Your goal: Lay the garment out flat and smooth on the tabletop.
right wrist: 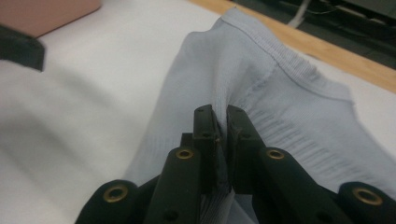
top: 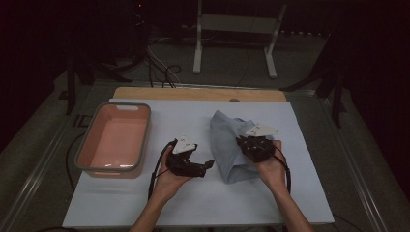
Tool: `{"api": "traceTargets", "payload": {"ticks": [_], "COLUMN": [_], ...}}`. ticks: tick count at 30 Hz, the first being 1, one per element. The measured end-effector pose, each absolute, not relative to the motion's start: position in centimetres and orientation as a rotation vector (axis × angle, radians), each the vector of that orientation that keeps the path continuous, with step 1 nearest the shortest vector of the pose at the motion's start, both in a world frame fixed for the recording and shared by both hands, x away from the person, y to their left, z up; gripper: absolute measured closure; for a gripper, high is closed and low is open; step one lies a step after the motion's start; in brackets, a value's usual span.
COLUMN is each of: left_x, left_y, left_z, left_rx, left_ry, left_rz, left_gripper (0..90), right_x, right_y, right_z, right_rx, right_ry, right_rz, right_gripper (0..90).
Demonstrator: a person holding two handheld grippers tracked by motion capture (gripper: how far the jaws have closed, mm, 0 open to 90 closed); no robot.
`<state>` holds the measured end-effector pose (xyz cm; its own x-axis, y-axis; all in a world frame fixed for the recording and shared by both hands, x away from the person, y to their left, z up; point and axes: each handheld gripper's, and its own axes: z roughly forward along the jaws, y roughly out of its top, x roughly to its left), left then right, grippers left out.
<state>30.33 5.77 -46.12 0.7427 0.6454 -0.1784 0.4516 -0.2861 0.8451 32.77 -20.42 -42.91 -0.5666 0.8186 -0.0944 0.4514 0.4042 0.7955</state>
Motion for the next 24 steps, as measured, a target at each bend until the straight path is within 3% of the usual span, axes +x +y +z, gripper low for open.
{"api": "traceTargets", "payload": {"ticks": [24], "left_x": [30.3], "left_y": [5.5], "left_z": [-46.3], "left_rx": [1.945], "left_ry": [0.838], "left_rz": [0.241], "left_gripper": [16.1], "right_x": [32.6], "right_y": [-29.1], "right_z": [-42.8], "right_rx": [1.313], "right_ry": [1.949], "right_rz": [0.971], "right_gripper": [83.7]}}
